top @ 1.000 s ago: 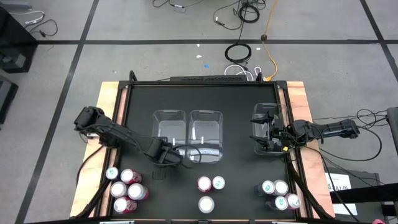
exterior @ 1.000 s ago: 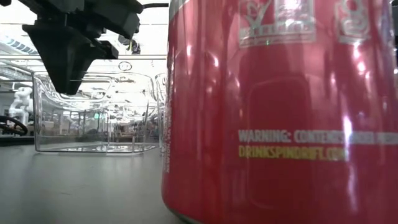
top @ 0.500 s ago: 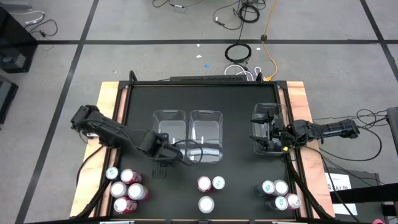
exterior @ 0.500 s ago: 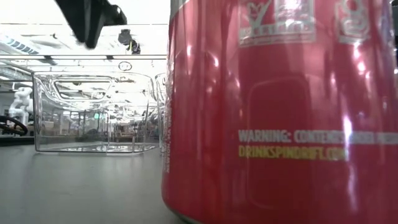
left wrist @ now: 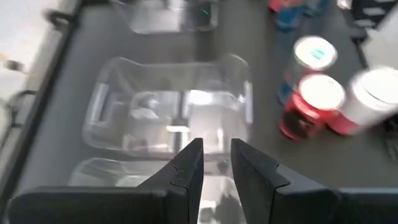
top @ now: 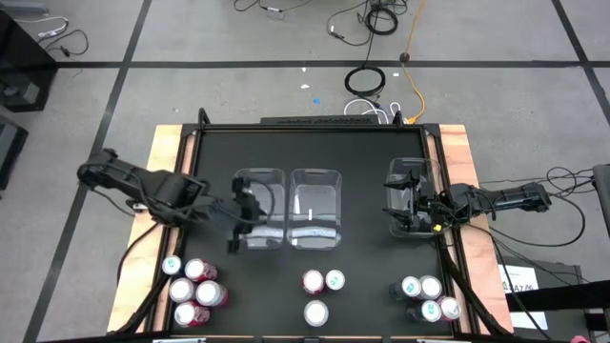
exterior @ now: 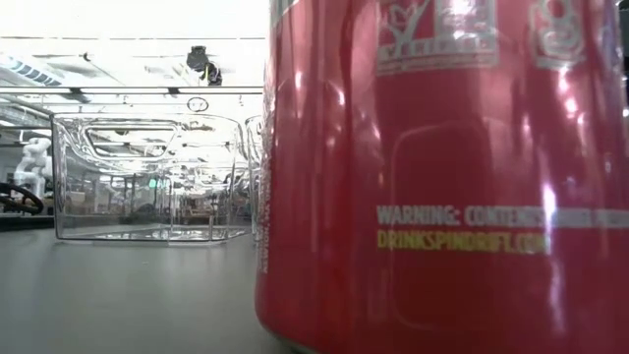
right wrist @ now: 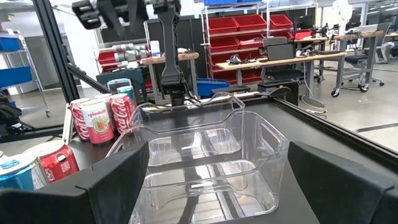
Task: Sort soda cans
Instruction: Move the middle right transparent bin beside the center transparent bin
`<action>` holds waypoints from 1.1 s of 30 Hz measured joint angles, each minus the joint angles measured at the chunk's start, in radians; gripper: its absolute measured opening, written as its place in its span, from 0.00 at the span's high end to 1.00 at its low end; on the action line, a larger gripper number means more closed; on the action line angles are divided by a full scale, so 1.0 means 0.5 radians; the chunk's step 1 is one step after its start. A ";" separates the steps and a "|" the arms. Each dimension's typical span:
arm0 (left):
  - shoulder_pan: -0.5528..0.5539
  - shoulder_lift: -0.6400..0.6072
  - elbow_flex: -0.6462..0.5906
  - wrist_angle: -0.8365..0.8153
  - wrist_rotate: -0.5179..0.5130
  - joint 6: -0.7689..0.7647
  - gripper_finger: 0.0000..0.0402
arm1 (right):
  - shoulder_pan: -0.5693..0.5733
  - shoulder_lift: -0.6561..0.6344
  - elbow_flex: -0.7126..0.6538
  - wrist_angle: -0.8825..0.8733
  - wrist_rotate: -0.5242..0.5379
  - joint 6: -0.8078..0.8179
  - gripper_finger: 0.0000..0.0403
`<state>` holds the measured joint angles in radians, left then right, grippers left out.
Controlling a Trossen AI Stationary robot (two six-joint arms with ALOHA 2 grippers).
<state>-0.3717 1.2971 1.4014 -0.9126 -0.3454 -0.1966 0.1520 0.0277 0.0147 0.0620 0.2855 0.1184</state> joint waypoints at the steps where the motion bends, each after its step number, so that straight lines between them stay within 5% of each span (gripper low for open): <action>1: 0.000 -0.013 0.000 0.002 -0.067 -0.009 0.77 | 0.000 0.000 0.000 0.000 0.000 0.000 0.06; 5: 0.002 -0.037 -0.002 -0.003 -0.219 -0.006 0.77 | 0.001 0.000 0.000 0.000 -0.001 0.000 0.06; 24: 0.066 -0.040 -0.011 -0.011 -0.262 -0.135 0.77 | 0.001 0.000 -0.002 0.018 0.000 0.000 0.06; 33: 0.066 -0.130 -0.553 0.625 -0.133 -0.103 0.77 | -0.004 0.000 -0.002 0.274 0.015 0.011 0.06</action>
<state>-0.3387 1.2321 1.1249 -0.6000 -0.4120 -0.2481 0.1499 0.0277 0.0135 0.1990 0.2928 0.1240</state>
